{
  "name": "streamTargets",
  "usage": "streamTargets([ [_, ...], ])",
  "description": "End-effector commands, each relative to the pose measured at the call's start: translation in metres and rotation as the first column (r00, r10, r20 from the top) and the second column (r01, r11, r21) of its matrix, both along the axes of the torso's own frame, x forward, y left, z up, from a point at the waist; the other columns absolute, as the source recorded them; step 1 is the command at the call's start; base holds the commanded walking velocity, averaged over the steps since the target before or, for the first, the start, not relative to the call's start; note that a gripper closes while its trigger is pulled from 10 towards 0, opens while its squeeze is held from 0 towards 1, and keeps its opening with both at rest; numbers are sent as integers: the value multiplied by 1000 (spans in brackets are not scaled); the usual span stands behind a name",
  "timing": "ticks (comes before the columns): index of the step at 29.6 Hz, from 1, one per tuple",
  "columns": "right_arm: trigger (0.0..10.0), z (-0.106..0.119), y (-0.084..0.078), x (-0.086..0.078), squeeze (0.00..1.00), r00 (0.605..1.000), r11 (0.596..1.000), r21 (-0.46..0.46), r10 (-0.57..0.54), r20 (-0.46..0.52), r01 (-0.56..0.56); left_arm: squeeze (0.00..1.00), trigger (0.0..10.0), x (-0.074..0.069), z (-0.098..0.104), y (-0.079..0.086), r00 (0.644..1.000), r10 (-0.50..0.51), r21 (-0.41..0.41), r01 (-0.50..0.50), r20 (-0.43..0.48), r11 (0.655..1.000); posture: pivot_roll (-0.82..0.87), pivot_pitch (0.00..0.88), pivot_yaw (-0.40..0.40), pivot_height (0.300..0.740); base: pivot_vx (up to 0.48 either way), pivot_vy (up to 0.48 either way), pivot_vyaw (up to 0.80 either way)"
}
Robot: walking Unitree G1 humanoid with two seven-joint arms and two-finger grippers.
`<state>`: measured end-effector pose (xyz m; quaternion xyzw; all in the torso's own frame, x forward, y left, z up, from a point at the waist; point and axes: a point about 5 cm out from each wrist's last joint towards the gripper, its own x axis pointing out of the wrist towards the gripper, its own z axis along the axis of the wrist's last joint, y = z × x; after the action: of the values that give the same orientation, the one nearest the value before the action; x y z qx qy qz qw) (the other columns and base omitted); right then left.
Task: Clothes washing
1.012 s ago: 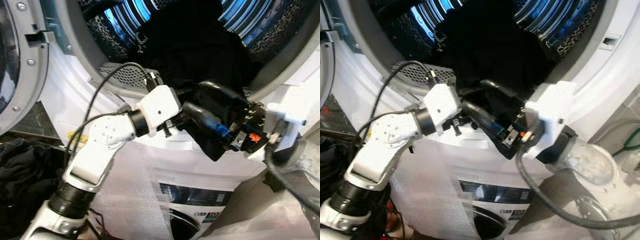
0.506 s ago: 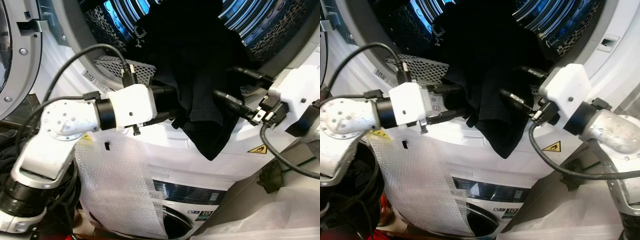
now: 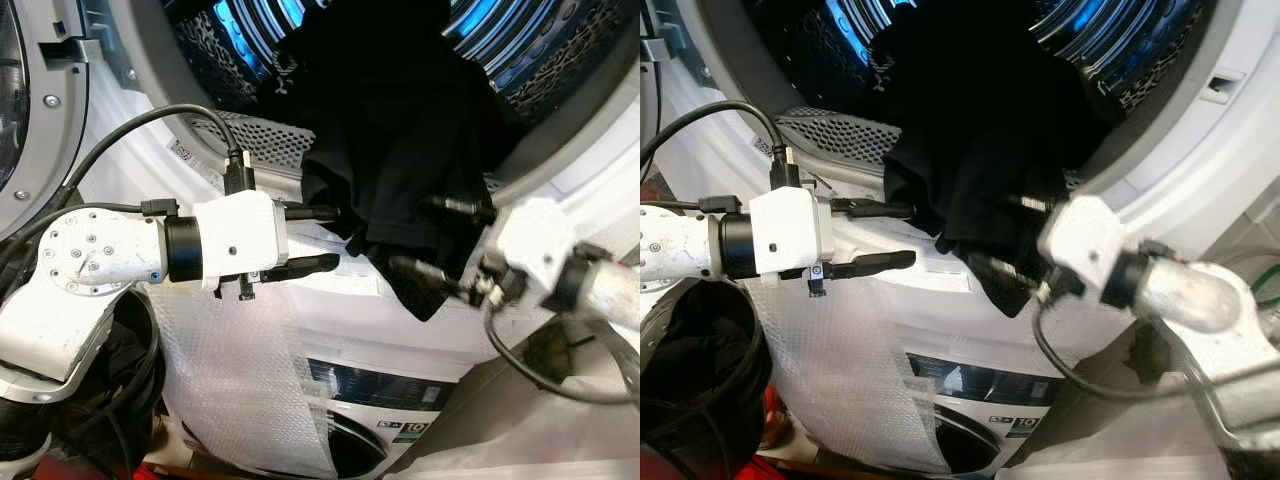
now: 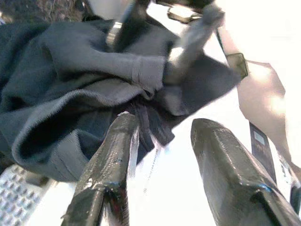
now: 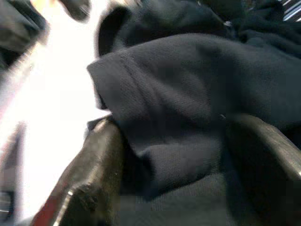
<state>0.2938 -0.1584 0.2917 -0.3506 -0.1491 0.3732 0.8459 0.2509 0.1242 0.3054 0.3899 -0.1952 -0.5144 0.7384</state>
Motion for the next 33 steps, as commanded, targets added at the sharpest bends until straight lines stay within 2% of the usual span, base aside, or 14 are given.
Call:
streamTargets([
  [1, 10000, -4, -3, 8, 0, 996, 995, -40, -88, 26, 89, 0, 10000, -6, 4, -3, 1000, -22, -18, 22, 13, 1000, 260, 127, -126, 740, 0, 0, 0],
  [5, 10000, -6, -2, 9, 0, 994, 991, -81, -99, 48, 102, 0, 10000, -6, 2, -4, 1000, -13, -31, 13, 4, 999, 260, 129, -130, 740, 0, 0, 0],
  [6, 9333, -8, -2, 8, 0, 995, 992, -91, -89, 37, 92, 0, 10000, -6, 2, -4, 1000, -11, -37, 11, -1, 999, 260, 129, -130, 740, 0, 0, 0],
  [7, 78, -9, -2, 7, 0, 996, 992, -91, -82, 34, 85, 0, 10000, -6, 2, -4, 1000, -10, -42, 10, -2, 999, 255, 130, -132, 740, 0, 0, 0],
  [11, 0, -8, -2, 7, 0, 998, 997, -37, -67, 7, 68, 0, 10000, -5, 1, -6, 1000, -7, -52, 7, -7, 999, 246, 132, -133, 740, 0, 0, 0],
  [12, 0, -4, 0, 6, 0, 999, 998, 41, -44, -18, 44, 0, 10000, -5, 0, -7, 1000, -7, -56, 7, -11, 998, 246, 132, -133, 740, 0, 0, 0],
  [15, 0, 0, 2, 4, 0, 999, 993, 113, -10, -45, 15, 0, 10000, -4, -1, -9, 1000, -9, -65, 8, -17, 998, 237, 137, -136, 740, 0, 0, 0],
  [23, 0, 1, 5, 4, 0, 998, 990, 143, 8, -61, 1, 0, 10000, -4, -3, -10, 1000, -5, -80, 3, -24, 997, 231, 145, -139, 740, 0, 0, 0],
  [33, 0, 14, 13, 2, 0, 996, 974, 221, 58, -64, -43, 0, 10000, -3, -4, -11, 1000, 18, -113, -21, -26, 993, 231, 158, -155, 740, 0, 0, 0],
])
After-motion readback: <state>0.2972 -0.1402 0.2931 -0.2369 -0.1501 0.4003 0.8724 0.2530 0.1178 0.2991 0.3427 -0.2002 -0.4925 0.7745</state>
